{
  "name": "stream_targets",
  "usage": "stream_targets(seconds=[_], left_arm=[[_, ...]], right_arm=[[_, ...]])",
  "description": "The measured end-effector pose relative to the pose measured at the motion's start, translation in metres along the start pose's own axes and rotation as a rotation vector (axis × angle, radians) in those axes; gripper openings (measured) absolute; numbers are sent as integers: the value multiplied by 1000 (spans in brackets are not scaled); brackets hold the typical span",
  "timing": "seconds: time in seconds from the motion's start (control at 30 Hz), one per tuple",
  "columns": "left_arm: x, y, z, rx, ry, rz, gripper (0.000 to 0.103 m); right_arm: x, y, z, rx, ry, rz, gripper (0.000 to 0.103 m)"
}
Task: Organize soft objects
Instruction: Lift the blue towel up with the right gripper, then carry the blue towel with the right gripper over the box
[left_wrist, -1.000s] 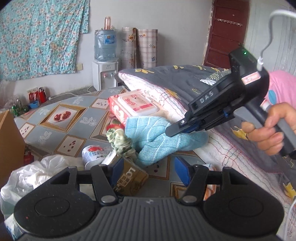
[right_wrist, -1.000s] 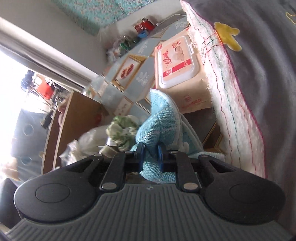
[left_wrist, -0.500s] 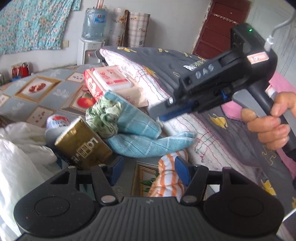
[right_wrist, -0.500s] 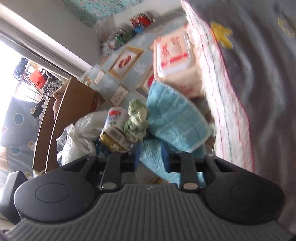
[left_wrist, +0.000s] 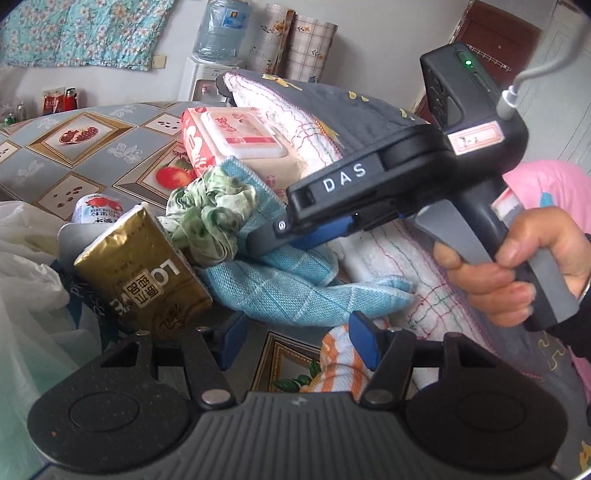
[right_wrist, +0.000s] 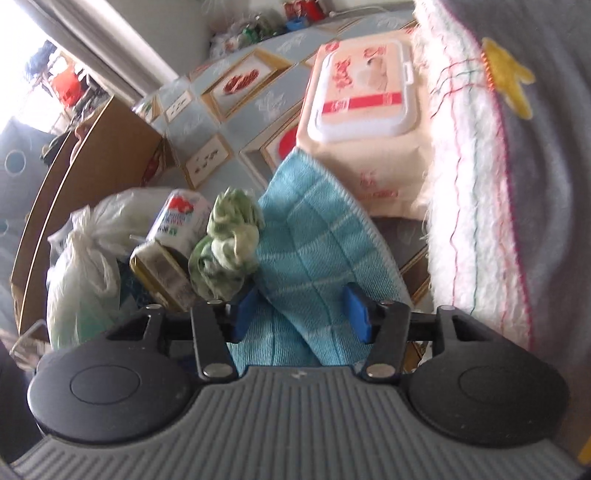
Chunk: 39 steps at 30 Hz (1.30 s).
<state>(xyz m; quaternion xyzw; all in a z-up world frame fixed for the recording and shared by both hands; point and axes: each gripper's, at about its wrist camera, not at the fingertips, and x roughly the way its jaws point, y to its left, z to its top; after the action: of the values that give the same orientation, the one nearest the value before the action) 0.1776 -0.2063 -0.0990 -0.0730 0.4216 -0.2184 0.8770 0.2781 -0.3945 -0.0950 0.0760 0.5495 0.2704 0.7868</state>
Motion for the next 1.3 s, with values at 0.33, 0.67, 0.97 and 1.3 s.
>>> stream_targets(seconds=[0.33,0.67,0.97,1.3], left_arm=[[28,6,9,-42,24,-2,62],[30,7,17,-79,30,-16,62],[-9,-1,26,-96,-90,-72,62],[-73,-16,44,-30,-247,-95,62]], right_arm=[[9,-11,-1,88,78,115,60],[7,-8,-12,168,76,215,35],[-46,22,-11,161,-13,209,33],[-113,64,-12,160,-154,251,33]])
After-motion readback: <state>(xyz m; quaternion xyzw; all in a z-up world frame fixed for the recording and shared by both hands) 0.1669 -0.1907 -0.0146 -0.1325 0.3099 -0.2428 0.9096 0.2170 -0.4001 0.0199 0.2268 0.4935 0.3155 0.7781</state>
